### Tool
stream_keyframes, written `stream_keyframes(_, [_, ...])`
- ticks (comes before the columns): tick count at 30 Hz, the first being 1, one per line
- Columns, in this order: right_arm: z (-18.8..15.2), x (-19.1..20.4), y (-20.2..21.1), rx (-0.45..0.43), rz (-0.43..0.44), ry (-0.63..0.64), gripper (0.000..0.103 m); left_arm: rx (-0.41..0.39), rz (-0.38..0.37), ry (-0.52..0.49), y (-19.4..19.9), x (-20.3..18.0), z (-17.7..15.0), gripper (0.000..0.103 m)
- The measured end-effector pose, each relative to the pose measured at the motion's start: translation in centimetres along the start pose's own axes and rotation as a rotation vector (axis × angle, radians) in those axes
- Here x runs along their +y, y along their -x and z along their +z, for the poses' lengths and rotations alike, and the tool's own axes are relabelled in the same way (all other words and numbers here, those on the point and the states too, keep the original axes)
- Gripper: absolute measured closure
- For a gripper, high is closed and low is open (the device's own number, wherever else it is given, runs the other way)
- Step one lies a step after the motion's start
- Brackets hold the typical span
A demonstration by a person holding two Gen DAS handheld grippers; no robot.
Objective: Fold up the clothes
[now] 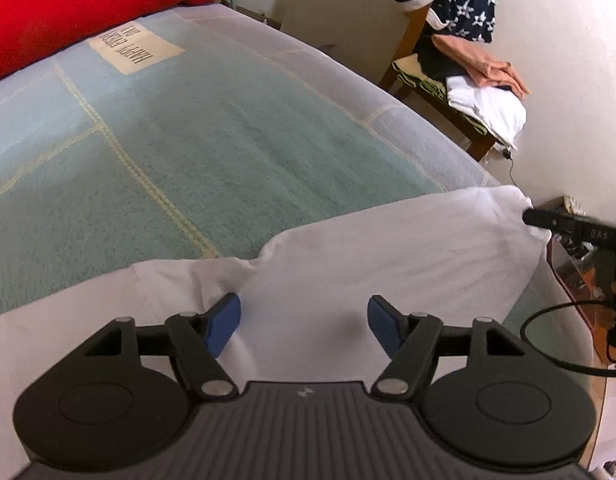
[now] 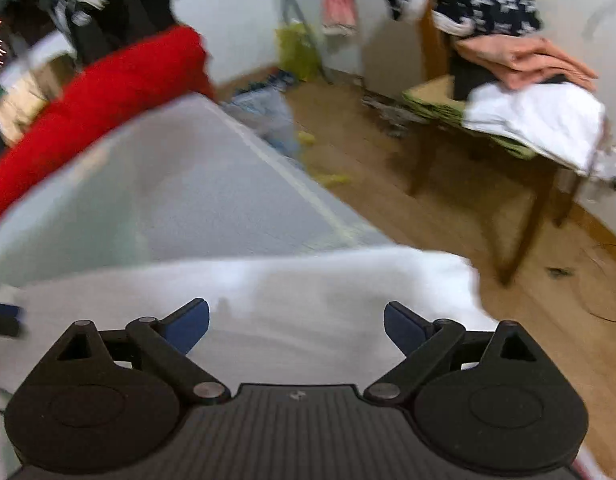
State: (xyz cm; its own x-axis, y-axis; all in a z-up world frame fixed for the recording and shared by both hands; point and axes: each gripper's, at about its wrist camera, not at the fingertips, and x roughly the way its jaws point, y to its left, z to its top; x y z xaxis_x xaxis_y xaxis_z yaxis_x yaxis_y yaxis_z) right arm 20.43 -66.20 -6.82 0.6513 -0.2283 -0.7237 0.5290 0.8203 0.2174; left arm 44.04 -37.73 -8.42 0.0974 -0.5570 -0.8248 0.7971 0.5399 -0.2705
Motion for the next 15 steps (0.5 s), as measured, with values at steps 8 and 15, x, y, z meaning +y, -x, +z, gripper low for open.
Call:
stream_keyframes(8, [0.6,-3.0,-2.3,0.021,-0.083,-0.061,0.007,-0.026,-0.007,-0.016,1.3,0.2,-0.1,0.034])
stream_keyframes(15, [2.5,6.1,-0.6,0.018,0.03,0.113,0.005,-0.085,0.055,-0.093,4.8,-0.8,-1.1,0.034])
